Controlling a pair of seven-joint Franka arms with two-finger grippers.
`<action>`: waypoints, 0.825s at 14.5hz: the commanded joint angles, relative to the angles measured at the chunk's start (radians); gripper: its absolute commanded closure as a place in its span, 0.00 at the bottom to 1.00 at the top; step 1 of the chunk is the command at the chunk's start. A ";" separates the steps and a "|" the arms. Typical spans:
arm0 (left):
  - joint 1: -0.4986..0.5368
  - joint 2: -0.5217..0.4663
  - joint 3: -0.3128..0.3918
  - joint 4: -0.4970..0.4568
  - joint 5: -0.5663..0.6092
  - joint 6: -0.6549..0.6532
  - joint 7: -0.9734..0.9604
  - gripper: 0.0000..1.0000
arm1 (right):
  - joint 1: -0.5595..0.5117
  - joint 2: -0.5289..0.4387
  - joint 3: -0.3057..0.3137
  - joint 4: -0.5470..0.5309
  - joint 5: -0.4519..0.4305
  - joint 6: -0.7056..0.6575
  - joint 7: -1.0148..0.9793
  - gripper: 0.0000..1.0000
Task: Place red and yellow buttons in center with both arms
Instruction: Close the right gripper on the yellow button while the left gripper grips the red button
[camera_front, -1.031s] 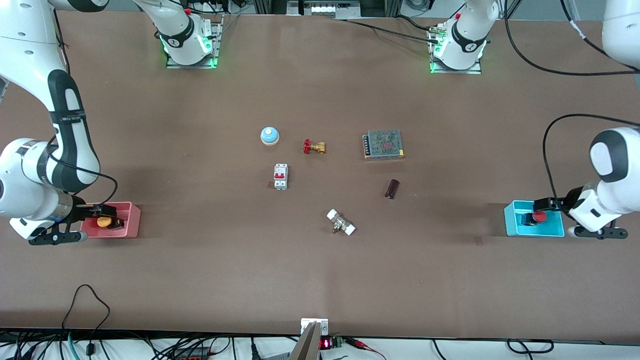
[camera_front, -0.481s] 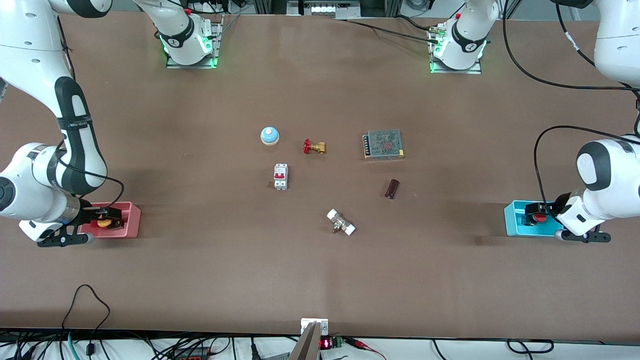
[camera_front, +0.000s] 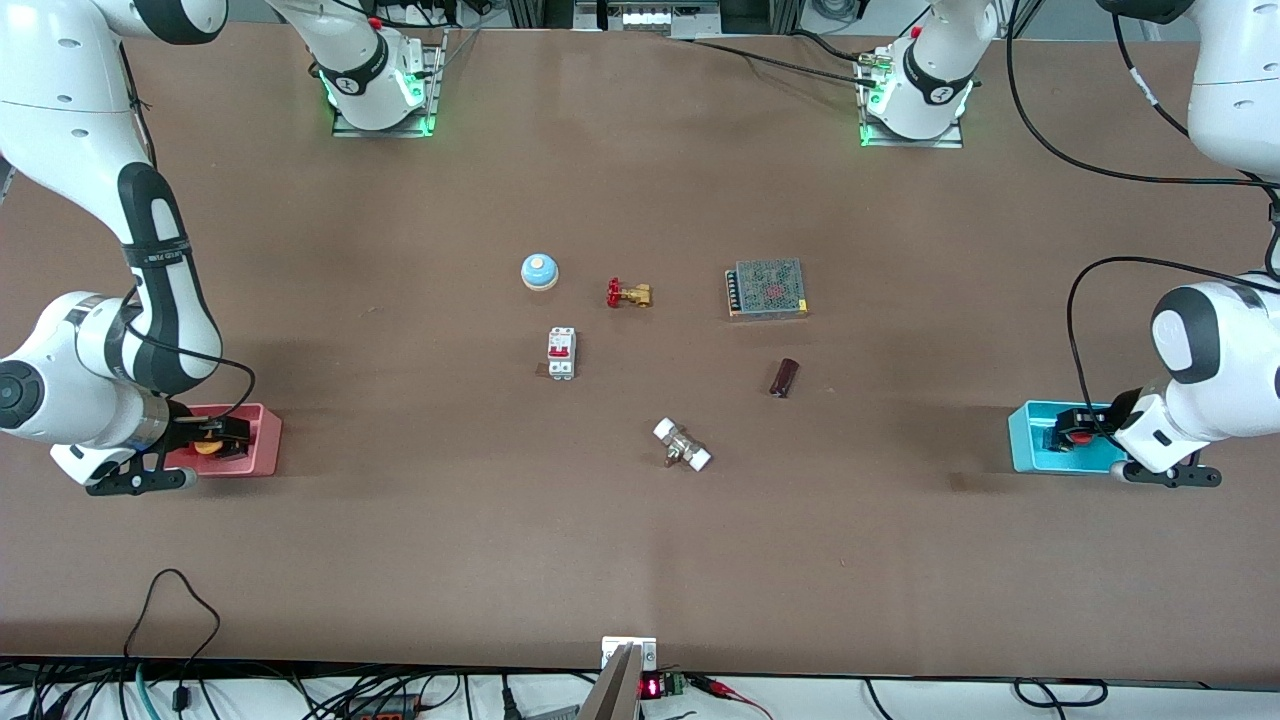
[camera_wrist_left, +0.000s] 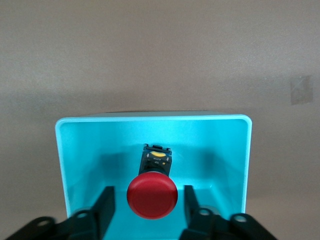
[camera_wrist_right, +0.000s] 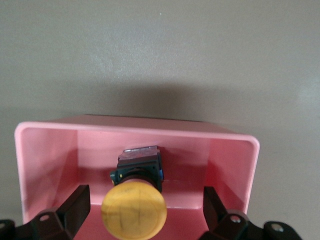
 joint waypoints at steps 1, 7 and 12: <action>-0.001 0.007 -0.004 0.023 0.019 -0.001 0.013 0.53 | -0.009 0.022 0.012 0.032 0.001 0.002 -0.007 0.00; -0.005 -0.010 -0.007 0.028 0.019 -0.004 0.012 0.76 | -0.007 0.024 0.012 0.036 0.001 0.000 -0.005 0.14; -0.007 -0.103 -0.016 0.026 0.020 -0.067 0.012 0.77 | -0.004 0.024 0.012 0.036 -0.001 0.000 -0.010 0.41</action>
